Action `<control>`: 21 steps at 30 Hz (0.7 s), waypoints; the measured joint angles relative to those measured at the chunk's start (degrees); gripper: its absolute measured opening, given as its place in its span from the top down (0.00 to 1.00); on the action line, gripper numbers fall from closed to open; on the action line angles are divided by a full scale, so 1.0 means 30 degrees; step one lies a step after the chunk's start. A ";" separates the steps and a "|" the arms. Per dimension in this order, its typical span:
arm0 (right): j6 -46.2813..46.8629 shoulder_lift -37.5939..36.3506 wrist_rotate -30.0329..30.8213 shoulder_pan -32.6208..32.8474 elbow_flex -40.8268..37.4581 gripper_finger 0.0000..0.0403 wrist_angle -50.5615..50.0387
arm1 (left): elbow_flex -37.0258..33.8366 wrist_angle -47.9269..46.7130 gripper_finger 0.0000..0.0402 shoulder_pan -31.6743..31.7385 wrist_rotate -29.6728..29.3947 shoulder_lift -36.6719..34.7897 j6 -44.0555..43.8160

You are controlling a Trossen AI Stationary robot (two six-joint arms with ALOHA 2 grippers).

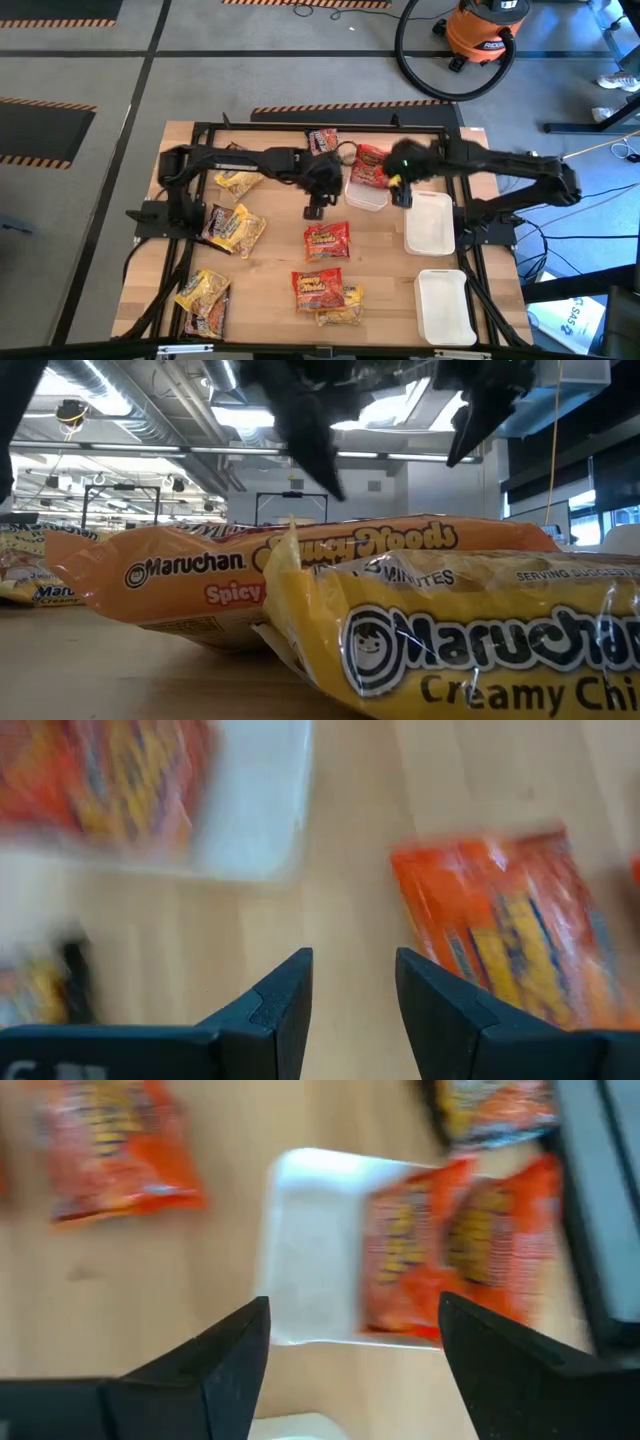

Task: Sort Maruchan noodles
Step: Put the orange noodle pack into the top white bin

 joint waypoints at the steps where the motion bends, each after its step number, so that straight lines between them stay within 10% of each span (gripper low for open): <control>1: 0.0576 -0.0206 0.0220 0.0706 -0.0422 0.34 0.0319 | -0.1056 -0.0083 0.66 -0.0072 0.0000 -0.0706 -0.0460; 11: 0.3894 -0.0040 0.0815 0.5821 -0.4355 0.34 0.8060 | -1.2058 0.8898 0.66 -0.2461 -0.0605 -0.8589 -0.5561; 21: 0.8955 0.3084 -0.1617 0.6800 -0.4931 0.34 1.2349 | -1.5576 1.2558 0.66 -0.4599 -0.1323 -0.9735 -0.7928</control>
